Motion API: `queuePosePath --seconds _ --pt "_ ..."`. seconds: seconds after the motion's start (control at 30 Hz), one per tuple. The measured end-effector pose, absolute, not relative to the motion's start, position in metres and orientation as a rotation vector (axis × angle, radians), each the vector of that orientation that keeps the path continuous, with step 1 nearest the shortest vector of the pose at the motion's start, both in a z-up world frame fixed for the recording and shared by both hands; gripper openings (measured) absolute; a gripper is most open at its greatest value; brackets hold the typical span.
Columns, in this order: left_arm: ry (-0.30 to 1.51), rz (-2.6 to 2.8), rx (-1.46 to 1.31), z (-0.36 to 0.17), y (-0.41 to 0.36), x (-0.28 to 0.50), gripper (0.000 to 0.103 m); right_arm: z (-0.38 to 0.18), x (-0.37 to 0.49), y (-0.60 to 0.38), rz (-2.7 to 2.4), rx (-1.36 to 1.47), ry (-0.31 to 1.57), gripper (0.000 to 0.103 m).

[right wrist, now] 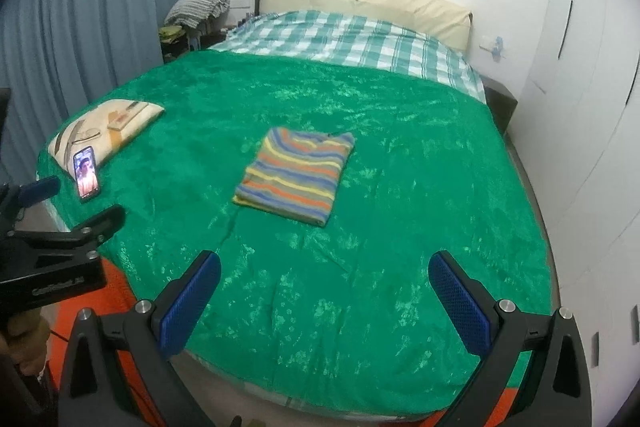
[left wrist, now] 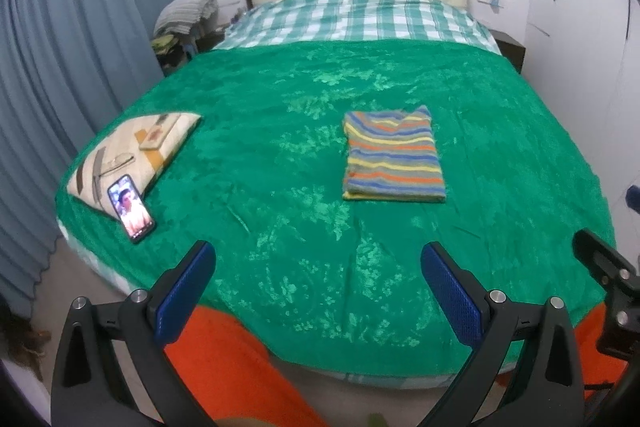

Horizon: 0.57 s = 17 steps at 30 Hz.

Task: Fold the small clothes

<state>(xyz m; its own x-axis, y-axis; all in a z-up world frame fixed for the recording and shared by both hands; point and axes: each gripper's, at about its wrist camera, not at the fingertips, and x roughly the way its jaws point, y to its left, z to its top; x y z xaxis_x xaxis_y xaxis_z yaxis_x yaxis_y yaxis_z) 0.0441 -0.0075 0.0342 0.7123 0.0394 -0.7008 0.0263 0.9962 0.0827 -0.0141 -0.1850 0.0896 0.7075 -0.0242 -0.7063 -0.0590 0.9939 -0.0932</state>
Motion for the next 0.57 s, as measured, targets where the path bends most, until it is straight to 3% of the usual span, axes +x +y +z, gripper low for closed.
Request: queuePosePath --seconds 0.57 --pt "0.762 -0.014 0.09 0.0335 -0.0142 0.0423 0.103 0.0875 -0.0117 -0.1894 0.019 -0.094 0.786 0.102"
